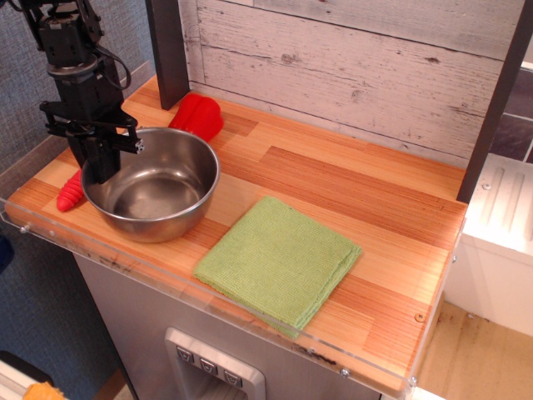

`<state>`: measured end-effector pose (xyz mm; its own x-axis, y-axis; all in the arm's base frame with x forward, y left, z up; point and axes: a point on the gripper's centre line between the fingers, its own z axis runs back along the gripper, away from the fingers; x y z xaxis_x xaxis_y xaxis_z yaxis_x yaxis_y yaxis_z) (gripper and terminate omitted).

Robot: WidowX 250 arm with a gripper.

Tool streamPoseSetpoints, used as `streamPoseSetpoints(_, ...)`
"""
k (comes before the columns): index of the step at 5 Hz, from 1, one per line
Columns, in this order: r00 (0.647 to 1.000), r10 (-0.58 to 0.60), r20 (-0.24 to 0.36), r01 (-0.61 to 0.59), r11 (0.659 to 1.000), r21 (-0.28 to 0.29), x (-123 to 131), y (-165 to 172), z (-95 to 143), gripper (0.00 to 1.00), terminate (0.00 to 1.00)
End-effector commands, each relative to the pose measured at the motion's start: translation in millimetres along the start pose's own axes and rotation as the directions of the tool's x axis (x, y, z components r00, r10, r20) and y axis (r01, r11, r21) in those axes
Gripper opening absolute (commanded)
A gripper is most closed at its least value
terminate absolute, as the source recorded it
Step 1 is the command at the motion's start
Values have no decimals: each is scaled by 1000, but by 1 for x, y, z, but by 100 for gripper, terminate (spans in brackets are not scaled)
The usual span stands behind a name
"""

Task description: Slide the silver bowl next to the red fork.

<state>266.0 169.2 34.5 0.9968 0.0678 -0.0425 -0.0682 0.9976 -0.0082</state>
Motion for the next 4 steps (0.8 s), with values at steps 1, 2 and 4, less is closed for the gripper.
streamPoseSetpoints(1, 996, -22, 85, 20, 999, 32, -3, 5, 32, 100, 0)
streamPoseSetpoints(2, 992, -26, 124, 24, 1000, 20, -3, 5, 48, 100, 0)
streamPoseSetpoints(4, 980, -62, 188, 54, 997, 49, -9, -15, 82, 100, 0)
